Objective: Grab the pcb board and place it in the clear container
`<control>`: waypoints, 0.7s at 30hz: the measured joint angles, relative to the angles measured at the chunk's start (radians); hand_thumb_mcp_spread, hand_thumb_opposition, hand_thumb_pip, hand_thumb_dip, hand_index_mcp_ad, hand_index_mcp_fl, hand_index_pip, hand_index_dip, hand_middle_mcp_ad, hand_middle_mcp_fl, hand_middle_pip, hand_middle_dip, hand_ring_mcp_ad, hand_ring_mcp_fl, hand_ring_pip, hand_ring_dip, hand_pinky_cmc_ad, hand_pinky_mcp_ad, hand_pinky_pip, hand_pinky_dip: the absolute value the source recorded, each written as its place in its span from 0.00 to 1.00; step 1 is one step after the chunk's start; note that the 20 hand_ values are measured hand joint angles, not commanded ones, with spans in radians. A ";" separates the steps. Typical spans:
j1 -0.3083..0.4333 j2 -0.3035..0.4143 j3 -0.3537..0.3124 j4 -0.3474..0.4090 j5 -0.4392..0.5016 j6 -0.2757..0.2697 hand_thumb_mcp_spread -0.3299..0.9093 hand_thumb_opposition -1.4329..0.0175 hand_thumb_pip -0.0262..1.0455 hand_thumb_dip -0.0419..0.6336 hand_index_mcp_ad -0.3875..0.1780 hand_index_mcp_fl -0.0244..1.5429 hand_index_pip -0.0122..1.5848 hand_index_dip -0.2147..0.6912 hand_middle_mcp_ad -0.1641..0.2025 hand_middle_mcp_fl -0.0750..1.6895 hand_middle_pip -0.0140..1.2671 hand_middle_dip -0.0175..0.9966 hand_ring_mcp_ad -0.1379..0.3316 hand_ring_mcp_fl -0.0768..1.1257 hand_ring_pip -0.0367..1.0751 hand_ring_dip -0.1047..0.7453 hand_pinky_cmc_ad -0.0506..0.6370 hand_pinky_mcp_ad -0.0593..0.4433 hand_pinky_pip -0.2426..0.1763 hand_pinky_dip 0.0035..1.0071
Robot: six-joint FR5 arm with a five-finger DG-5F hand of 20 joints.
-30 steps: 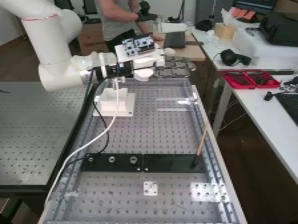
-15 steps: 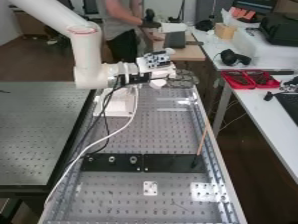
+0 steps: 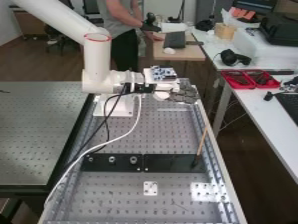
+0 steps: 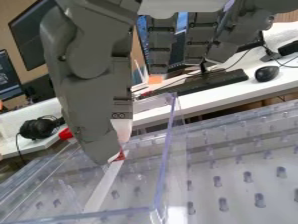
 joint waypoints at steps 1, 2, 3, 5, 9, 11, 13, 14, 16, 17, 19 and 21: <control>0.000 -0.001 0.000 -0.003 0.000 -0.001 0.83 0.38 0.40 0.41 0.31 0.36 0.80 0.52 0.56 0.10 0.12 0.17 0.58 0.10 0.12 0.16 0.45 0.32 0.40 0.19; 0.000 -0.002 0.000 -0.010 0.002 -0.001 0.82 0.39 0.39 0.42 0.31 0.33 0.80 0.51 0.56 0.10 0.12 0.17 0.58 0.10 0.12 0.16 0.45 0.33 0.40 0.19; -0.001 -0.002 0.000 -0.012 0.002 -0.002 0.82 0.39 0.36 0.41 0.31 0.31 0.78 0.51 0.56 0.10 0.12 0.17 0.58 0.10 0.12 0.16 0.45 0.33 0.40 0.19; -0.004 -0.001 0.000 -0.017 0.004 -0.002 0.81 0.39 0.35 0.41 0.31 0.28 0.75 0.51 0.56 0.10 0.12 0.17 0.58 0.10 0.11 0.17 0.45 0.33 0.40 0.19; -0.010 0.012 -0.007 -0.019 0.007 -0.006 0.77 0.39 0.35 0.41 0.31 0.23 0.74 0.50 0.56 0.09 0.12 0.17 0.58 0.10 0.12 0.17 0.45 0.33 0.40 0.19; -0.013 0.021 -0.011 -0.017 0.007 -0.007 0.77 0.39 0.35 0.41 0.31 0.22 0.72 0.49 0.56 0.09 0.12 0.17 0.58 0.10 0.12 0.17 0.45 0.33 0.40 0.19; -0.016 0.031 -0.016 -0.014 0.007 -0.006 0.77 0.40 0.35 0.41 0.31 0.21 0.71 0.49 0.55 0.09 0.12 0.17 0.58 0.10 0.12 0.17 0.45 0.33 0.40 0.19; -0.018 0.040 -0.021 -0.009 0.007 -0.006 0.77 0.40 0.35 0.41 0.31 0.21 0.71 0.49 0.55 0.09 0.12 0.17 0.58 0.10 0.12 0.17 0.45 0.33 0.40 0.19; -0.021 0.056 -0.029 -0.001 0.006 -0.004 0.77 0.40 0.35 0.41 0.31 0.21 0.71 0.49 0.55 0.09 0.12 0.17 0.59 0.10 0.12 0.17 0.45 0.33 0.40 0.19; -0.025 0.074 -0.037 0.006 0.005 -0.003 0.77 0.40 0.35 0.41 0.31 0.20 0.71 0.49 0.55 0.09 0.12 0.17 0.59 0.10 0.12 0.17 0.45 0.33 0.40 0.19; -0.033 0.112 -0.053 0.020 0.002 -0.004 0.77 0.41 0.35 0.41 0.31 0.19 0.71 0.49 0.56 0.09 0.12 0.17 0.58 0.09 0.12 0.17 0.45 0.33 0.40 0.19; -0.041 0.152 -0.069 0.028 0.001 -0.010 0.76 0.41 0.35 0.41 0.31 0.19 0.70 0.49 0.56 0.09 0.12 0.17 0.58 0.09 0.12 0.17 0.45 0.33 0.40 0.19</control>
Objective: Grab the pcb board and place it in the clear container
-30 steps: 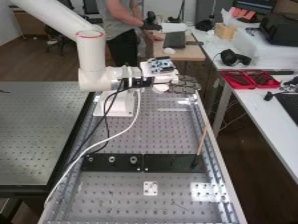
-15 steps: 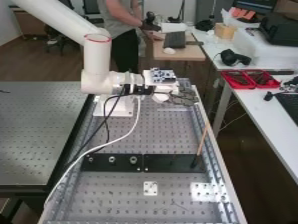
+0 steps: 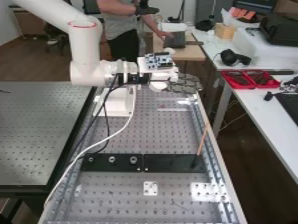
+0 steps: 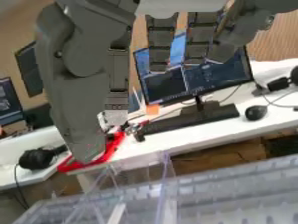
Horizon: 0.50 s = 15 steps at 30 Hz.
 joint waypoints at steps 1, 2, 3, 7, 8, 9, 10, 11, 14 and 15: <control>-0.003 0.014 -0.006 0.002 0.000 -0.003 0.75 0.41 0.35 0.41 0.31 0.19 0.69 0.49 0.56 0.09 0.12 0.17 0.58 0.09 0.12 0.17 0.45 0.33 0.40 0.19; -0.011 0.043 -0.017 0.005 0.000 -0.010 0.75 0.41 0.35 0.41 0.31 0.19 0.69 0.49 0.56 0.09 0.12 0.17 0.58 0.09 0.12 0.17 0.45 0.33 0.40 0.19; -0.013 0.050 -0.020 0.005 0.000 -0.012 0.75 0.41 0.34 0.41 0.32 0.19 0.67 0.49 0.56 0.09 0.12 0.17 0.58 0.09 0.12 0.17 0.45 0.32 0.40 0.19; -0.038 0.133 -0.052 0.006 0.012 -0.040 0.75 0.42 0.34 0.41 0.32 0.19 0.63 0.49 0.56 0.09 0.12 0.17 0.58 0.09 0.12 0.17 0.45 0.33 0.40 0.19; -0.046 0.158 -0.061 0.005 0.019 -0.049 0.75 0.42 0.34 0.41 0.32 0.19 0.63 0.49 0.56 0.09 0.12 0.17 0.58 0.09 0.12 0.17 0.45 0.33 0.40 0.19; -0.054 0.183 -0.071 0.003 0.028 -0.059 0.75 0.42 0.34 0.41 0.32 0.19 0.62 0.49 0.56 0.09 0.12 0.17 0.58 0.09 0.12 0.17 0.45 0.33 0.40 0.19; -0.057 0.194 -0.074 0.002 0.032 -0.063 0.74 0.43 0.34 0.41 0.32 0.20 0.61 0.49 0.56 0.09 0.12 0.17 0.58 0.09 0.12 0.17 0.45 0.33 0.40 0.19; -0.068 0.227 -0.086 -0.002 0.047 -0.079 0.74 0.43 0.34 0.41 0.33 0.20 0.60 0.49 0.55 0.08 0.12 0.17 0.58 0.09 0.12 0.17 0.45 0.33 0.40 0.19; -0.085 0.281 -0.102 -0.015 0.078 -0.109 0.74 0.43 0.34 0.41 0.35 0.21 0.58 0.49 0.55 0.08 0.11 0.17 0.58 0.09 0.12 0.17 0.45 0.33 0.40 0.19; -0.092 0.300 -0.108 -0.022 0.091 -0.121 0.74 0.43 0.34 0.40 0.35 0.21 0.58 0.49 0.56 0.08 0.11 0.17 0.58 0.09 0.11 0.17 0.45 0.33 0.40 0.19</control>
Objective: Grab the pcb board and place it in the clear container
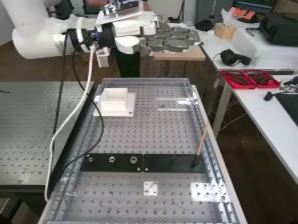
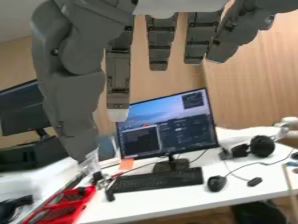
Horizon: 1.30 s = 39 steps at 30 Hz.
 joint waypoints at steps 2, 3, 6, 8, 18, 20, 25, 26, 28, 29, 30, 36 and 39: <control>-0.013 0.029 -0.009 -0.011 0.023 -0.017 0.74 0.43 0.34 0.40 0.35 0.21 0.57 0.49 0.56 0.09 0.12 0.17 0.59 0.08 0.12 0.17 0.45 0.33 0.40 0.19; -0.021 0.043 -0.012 -0.017 0.037 -0.027 0.74 0.43 0.34 0.40 0.35 0.21 0.56 0.49 0.56 0.08 0.12 0.17 0.60 0.08 0.12 0.17 0.44 0.33 0.40 0.19; -0.033 0.066 -0.016 -0.024 0.059 -0.052 0.74 0.44 0.34 0.40 0.35 0.22 0.55 0.49 0.57 0.08 0.11 0.17 0.61 0.08 0.12 0.17 0.44 0.33 0.40 0.19; -0.036 0.078 -0.013 -0.032 0.064 -0.064 0.73 0.44 0.34 0.40 0.35 0.22 0.55 0.50 0.57 0.09 0.12 0.17 0.61 0.08 0.12 0.17 0.45 0.32 0.40 0.19; -0.060 0.097 0.012 -0.127 0.074 -0.088 0.68 0.45 0.34 0.39 0.41 0.19 0.35 0.53 0.56 0.08 0.11 0.17 0.62 0.07 0.12 0.17 0.44 0.32 0.40 0.19; -0.063 0.100 0.009 -0.130 0.071 -0.088 0.67 0.47 0.34 0.36 0.42 0.19 0.28 0.55 0.56 0.08 0.12 0.17 0.62 0.07 0.12 0.17 0.44 0.32 0.40 0.19; -0.068 0.100 0.004 -0.134 0.061 -0.082 0.64 0.49 0.34 0.34 0.47 0.18 0.15 0.59 0.56 0.08 0.12 0.17 0.65 0.08 0.12 0.17 0.45 0.35 0.40 0.20; -0.069 0.100 0.003 -0.136 0.057 -0.084 0.63 0.49 0.34 0.34 0.49 0.18 0.14 0.60 0.55 0.08 0.12 0.17 0.65 0.07 0.12 0.17 0.45 0.35 0.40 0.21; -0.071 0.101 0.002 -0.142 0.053 -0.086 0.63 0.49 0.33 0.32 0.49 0.18 0.11 0.62 0.55 0.08 0.12 0.18 0.65 0.07 0.11 0.17 0.44 0.36 0.40 0.22; -0.071 0.101 0.002 -0.144 0.052 -0.086 0.63 0.48 0.33 0.32 0.50 0.18 0.11 0.62 0.55 0.08 0.12 0.17 0.64 0.07 0.11 0.17 0.44 0.37 0.40 0.23; -0.071 0.101 0.001 -0.143 0.052 -0.086 0.62 0.48 0.33 0.32 0.49 0.18 0.10 0.63 0.55 0.07 0.12 0.18 0.64 0.07 0.12 0.17 0.45 0.38 0.40 0.24; -0.075 0.104 0.000 -0.144 0.055 -0.089 0.60 0.50 0.33 0.28 0.53 0.18 0.07 0.66 0.59 0.07 0.12 0.17 0.68 0.07 0.11 0.17 0.45 0.39 0.40 0.27; -0.077 0.104 0.003 -0.151 0.051 -0.089 0.60 0.51 0.34 0.26 0.53 0.18 0.07 0.67 0.60 0.07 0.12 0.17 0.69 0.07 0.11 0.16 0.45 0.38 0.40 0.28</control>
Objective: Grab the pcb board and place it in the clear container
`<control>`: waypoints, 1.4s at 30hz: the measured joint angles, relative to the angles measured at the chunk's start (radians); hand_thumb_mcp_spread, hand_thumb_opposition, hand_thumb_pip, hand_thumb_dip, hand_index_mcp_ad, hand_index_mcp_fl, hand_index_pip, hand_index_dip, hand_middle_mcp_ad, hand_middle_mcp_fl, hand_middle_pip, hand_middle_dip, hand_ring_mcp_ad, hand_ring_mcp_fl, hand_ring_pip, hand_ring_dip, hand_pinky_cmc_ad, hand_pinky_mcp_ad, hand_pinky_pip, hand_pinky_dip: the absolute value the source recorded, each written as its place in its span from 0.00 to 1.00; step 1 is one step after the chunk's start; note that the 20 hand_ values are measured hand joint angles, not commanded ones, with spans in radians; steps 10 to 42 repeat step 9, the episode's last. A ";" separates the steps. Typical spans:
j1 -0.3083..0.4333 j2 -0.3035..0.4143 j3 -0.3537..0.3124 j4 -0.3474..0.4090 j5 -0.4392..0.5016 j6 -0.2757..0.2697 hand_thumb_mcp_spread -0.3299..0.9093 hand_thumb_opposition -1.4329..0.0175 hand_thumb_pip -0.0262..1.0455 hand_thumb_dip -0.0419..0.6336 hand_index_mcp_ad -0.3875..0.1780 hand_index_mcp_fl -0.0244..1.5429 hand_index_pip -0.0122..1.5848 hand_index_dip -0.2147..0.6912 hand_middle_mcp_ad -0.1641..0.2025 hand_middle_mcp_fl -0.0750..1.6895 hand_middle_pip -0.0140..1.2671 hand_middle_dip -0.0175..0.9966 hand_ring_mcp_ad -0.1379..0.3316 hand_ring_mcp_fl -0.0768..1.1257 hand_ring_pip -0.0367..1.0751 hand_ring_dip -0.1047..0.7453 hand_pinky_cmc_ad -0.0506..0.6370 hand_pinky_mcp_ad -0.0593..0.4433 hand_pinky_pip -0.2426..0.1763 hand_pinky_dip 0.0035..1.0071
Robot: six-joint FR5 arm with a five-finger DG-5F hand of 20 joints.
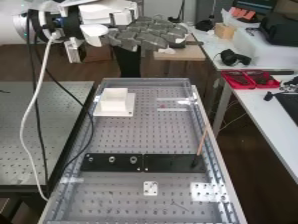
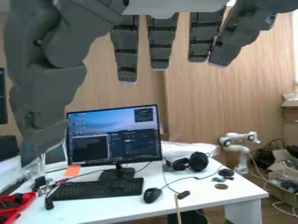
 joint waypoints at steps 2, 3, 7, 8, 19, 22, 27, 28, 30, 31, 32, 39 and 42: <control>-0.001 0.000 0.002 -0.002 -0.002 -0.001 0.60 0.51 0.33 0.25 0.53 0.18 0.07 0.67 0.60 0.07 0.12 0.17 0.68 0.07 0.11 0.17 0.45 0.39 0.40 0.29; -0.001 0.000 0.002 -0.002 -0.002 -0.001 0.60 0.51 0.33 0.25 0.54 0.18 0.06 0.67 0.59 0.07 0.12 0.17 0.68 0.07 0.11 0.17 0.45 0.40 0.40 0.29; -0.003 -0.002 0.007 -0.003 -0.008 -0.001 0.60 0.50 0.33 0.25 0.55 0.18 0.06 0.67 0.60 0.06 0.12 0.17 0.68 0.07 0.11 0.16 0.45 0.42 0.40 0.30; -0.003 -0.003 0.008 -0.005 -0.009 -0.002 0.60 0.50 0.33 0.25 0.56 0.18 0.06 0.67 0.60 0.06 0.12 0.17 0.68 0.07 0.11 0.17 0.45 0.42 0.40 0.30; -0.003 -0.004 0.009 -0.007 -0.009 -0.004 0.60 0.51 0.33 0.25 0.56 0.18 0.06 0.67 0.60 0.06 0.12 0.17 0.71 0.07 0.11 0.16 0.46 0.42 0.40 0.30; -0.003 -0.004 0.009 -0.007 -0.009 -0.004 0.60 0.51 0.33 0.25 0.56 0.18 0.06 0.67 0.60 0.06 0.12 0.17 0.71 0.07 0.11 0.16 0.46 0.42 0.40 0.30; -0.003 -0.004 0.009 -0.007 -0.009 -0.004 0.60 0.51 0.33 0.25 0.56 0.18 0.06 0.67 0.60 0.06 0.12 0.17 0.71 0.07 0.11 0.16 0.46 0.42 0.40 0.30; -0.003 -0.004 0.009 -0.007 -0.009 -0.004 0.60 0.51 0.33 0.25 0.56 0.18 0.06 0.67 0.60 0.06 0.12 0.17 0.71 0.07 0.11 0.16 0.46 0.42 0.40 0.30; -0.003 -0.004 0.009 -0.007 -0.009 -0.004 0.60 0.51 0.33 0.25 0.56 0.18 0.06 0.67 0.60 0.06 0.12 0.17 0.71 0.07 0.11 0.16 0.46 0.42 0.40 0.30; -0.003 -0.004 0.009 -0.007 -0.009 -0.004 0.60 0.51 0.33 0.25 0.56 0.18 0.06 0.67 0.60 0.06 0.12 0.17 0.71 0.07 0.11 0.16 0.46 0.42 0.40 0.30; -0.003 -0.004 0.009 -0.007 -0.009 -0.004 0.60 0.51 0.33 0.25 0.56 0.18 0.06 0.67 0.60 0.06 0.12 0.17 0.71 0.07 0.11 0.16 0.46 0.42 0.40 0.30; -0.003 -0.004 0.009 -0.007 -0.009 -0.004 0.60 0.51 0.33 0.25 0.56 0.18 0.06 0.67 0.60 0.06 0.12 0.17 0.71 0.07 0.11 0.16 0.46 0.42 0.40 0.30; -0.003 -0.004 0.009 -0.007 -0.009 -0.004 0.60 0.51 0.33 0.25 0.56 0.18 0.06 0.67 0.60 0.06 0.12 0.17 0.71 0.07 0.11 0.16 0.46 0.42 0.40 0.30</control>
